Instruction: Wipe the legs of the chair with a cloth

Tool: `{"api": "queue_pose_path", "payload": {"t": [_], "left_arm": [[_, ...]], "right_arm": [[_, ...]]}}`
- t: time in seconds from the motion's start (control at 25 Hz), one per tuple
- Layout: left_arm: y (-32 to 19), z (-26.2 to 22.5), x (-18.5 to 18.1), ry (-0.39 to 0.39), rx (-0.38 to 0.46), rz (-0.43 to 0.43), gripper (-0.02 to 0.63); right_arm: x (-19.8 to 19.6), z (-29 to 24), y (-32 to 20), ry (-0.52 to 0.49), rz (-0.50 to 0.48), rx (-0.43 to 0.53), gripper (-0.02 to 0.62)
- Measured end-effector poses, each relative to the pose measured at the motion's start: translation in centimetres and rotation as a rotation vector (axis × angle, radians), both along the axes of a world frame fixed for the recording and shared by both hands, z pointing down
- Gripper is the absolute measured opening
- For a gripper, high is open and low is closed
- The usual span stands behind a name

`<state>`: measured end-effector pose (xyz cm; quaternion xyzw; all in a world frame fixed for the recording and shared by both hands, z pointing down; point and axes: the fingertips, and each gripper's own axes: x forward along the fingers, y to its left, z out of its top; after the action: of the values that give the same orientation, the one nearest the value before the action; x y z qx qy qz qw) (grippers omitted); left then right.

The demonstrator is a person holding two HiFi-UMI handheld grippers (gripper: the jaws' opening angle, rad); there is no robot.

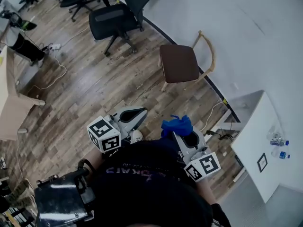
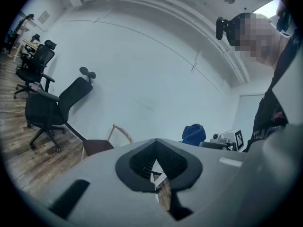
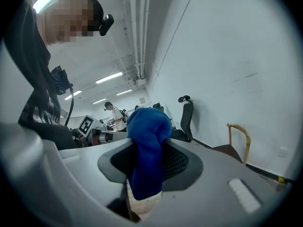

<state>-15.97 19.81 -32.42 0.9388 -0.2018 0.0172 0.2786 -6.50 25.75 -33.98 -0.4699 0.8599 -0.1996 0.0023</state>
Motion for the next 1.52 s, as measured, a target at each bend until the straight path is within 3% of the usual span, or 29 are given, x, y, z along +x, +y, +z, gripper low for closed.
{"api": "queue_pose_path", "payload": {"t": [0.32,1.52], "left_arm": [[0.2,-0.2,-2.2,0.006,0.020,-0.024,0.006],[0.3,0.1,-3.1,0.020,0.003,-0.062,0.006]], "right_arm": [[-1.9,-0.1,0.1,0.024,-0.031,-0.003,0.143],[-2.2,0.4,0.4,0.040,-0.051,-0.025,0.140]]}}
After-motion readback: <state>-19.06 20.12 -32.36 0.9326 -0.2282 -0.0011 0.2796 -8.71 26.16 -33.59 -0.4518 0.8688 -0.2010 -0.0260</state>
